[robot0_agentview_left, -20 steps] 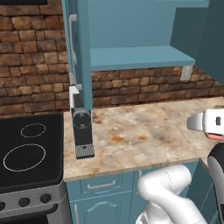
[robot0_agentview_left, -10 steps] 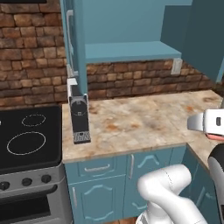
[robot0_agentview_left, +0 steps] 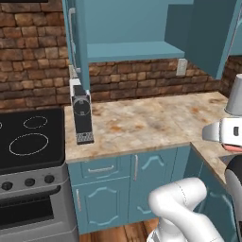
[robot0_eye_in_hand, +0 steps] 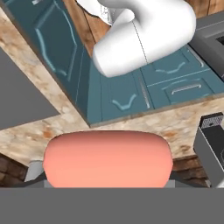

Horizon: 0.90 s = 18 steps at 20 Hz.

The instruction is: Locate and retrieve the spray and bar soap from the cabinet. Place them next to the sink.

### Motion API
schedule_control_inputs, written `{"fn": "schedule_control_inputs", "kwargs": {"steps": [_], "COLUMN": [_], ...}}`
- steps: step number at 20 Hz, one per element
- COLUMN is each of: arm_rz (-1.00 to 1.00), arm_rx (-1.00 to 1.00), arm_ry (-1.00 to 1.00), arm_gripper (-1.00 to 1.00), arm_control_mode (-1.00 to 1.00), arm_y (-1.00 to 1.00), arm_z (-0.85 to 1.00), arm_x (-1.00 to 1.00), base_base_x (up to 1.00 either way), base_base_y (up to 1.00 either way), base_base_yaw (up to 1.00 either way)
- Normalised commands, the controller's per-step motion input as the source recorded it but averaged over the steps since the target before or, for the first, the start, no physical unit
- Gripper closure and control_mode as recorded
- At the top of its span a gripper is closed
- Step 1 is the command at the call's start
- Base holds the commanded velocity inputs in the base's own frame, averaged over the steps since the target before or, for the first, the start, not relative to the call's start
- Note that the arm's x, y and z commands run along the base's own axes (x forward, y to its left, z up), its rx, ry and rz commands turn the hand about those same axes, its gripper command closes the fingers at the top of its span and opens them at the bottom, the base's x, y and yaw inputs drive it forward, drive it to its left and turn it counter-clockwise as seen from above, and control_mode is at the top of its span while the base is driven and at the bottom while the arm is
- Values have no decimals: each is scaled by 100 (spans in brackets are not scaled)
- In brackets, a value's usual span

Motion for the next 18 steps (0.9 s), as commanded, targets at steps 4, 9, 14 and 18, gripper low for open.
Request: {"fn": "schedule_control_inputs", "kwargs": {"steps": [4, 9, 14, 18], "arm_rz": [0, 0, 0, 0], "arm_rx": [0, 0, 0, 0], "arm_ry": [0, 0, 0, 0], "arm_gripper": [100, 100, 100, 100], "arm_control_mode": [100, 100, 100, 100], "arm_y": [0, 0, 0, 0], "arm_z": [0, 0, 0, 0], "arm_x": [0, 0, 0, 0], "base_base_x": [-43, -44, -39, -25], "base_base_y": [8, 8, 6, 0], "base_base_yaw": [-4, -5, -6, -21]}}
